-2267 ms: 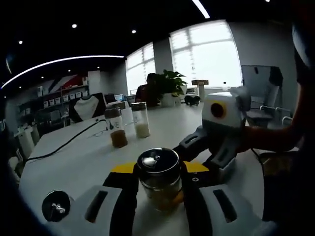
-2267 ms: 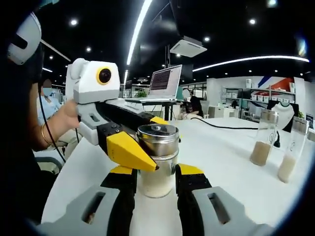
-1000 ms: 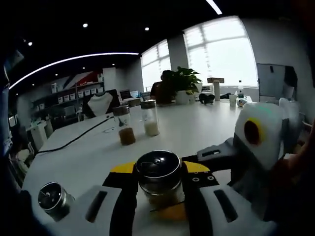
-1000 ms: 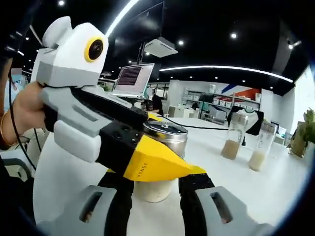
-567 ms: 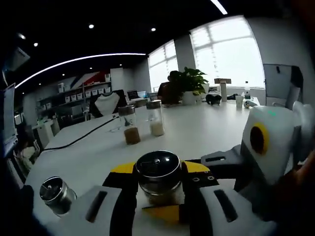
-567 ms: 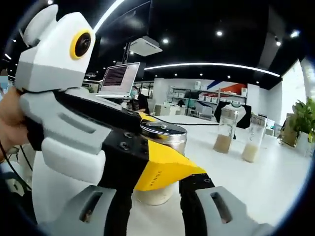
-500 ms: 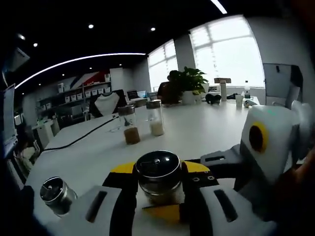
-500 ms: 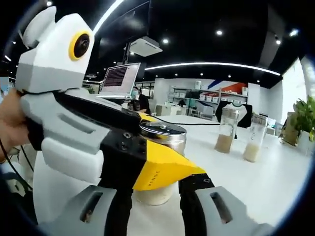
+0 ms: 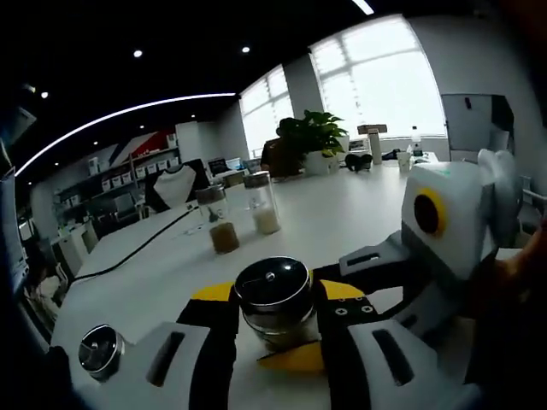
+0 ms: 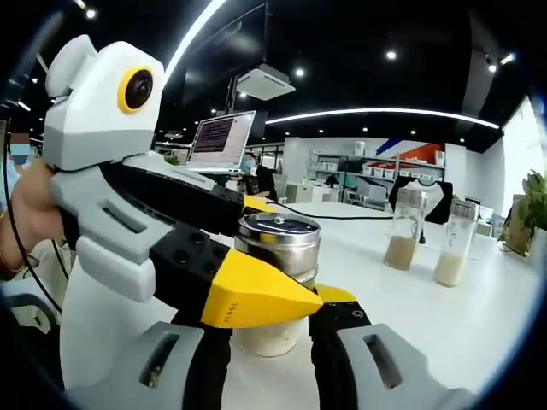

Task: Rotate the seasoning bottle until the label or dispensing opening points toward the visible target arrow and the bottle remains upright within the marked orientation range

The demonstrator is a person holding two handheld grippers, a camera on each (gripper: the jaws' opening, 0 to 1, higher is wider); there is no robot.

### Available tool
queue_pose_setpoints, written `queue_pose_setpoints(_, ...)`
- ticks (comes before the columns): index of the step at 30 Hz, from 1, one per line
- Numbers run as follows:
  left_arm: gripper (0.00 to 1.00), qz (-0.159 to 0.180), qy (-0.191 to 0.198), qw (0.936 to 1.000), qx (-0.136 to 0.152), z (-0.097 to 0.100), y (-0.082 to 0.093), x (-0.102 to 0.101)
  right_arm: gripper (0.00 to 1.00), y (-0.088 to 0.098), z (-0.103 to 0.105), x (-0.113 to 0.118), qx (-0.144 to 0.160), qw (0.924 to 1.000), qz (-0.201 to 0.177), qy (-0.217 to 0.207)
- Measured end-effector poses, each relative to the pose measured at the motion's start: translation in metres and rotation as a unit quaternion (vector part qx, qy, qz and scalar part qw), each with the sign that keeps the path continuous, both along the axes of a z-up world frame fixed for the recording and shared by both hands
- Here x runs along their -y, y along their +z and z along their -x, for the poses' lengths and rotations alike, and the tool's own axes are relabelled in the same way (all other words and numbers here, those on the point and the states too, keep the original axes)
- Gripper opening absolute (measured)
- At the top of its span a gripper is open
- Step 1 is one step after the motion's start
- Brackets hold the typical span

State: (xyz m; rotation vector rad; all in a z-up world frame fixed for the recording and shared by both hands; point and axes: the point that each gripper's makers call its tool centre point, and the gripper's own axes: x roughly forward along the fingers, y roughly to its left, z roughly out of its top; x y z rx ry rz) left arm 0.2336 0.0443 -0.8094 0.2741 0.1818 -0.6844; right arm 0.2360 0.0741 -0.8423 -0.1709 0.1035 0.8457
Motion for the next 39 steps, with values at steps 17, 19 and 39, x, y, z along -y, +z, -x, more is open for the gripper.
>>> queue_pose_setpoints(17,0.40,0.005,-0.068,0.9977,0.001,0.003,0.002,0.008,0.32,0.000,0.021,-0.008,-0.016,0.9926,0.000,0.120)
queue_pose_setpoints(19,0.41,0.003,-0.073,0.9973,0.004,0.004,0.003,0.008,0.32,0.000,0.023,-0.009,-0.018,0.9917,0.002,0.127)
queue_pose_setpoints(39,0.40,0.027,-0.039,0.9988,0.010,0.005,0.007,0.007,0.34,-0.004,0.024,-0.007,-0.028,0.9963,-0.002,0.081)
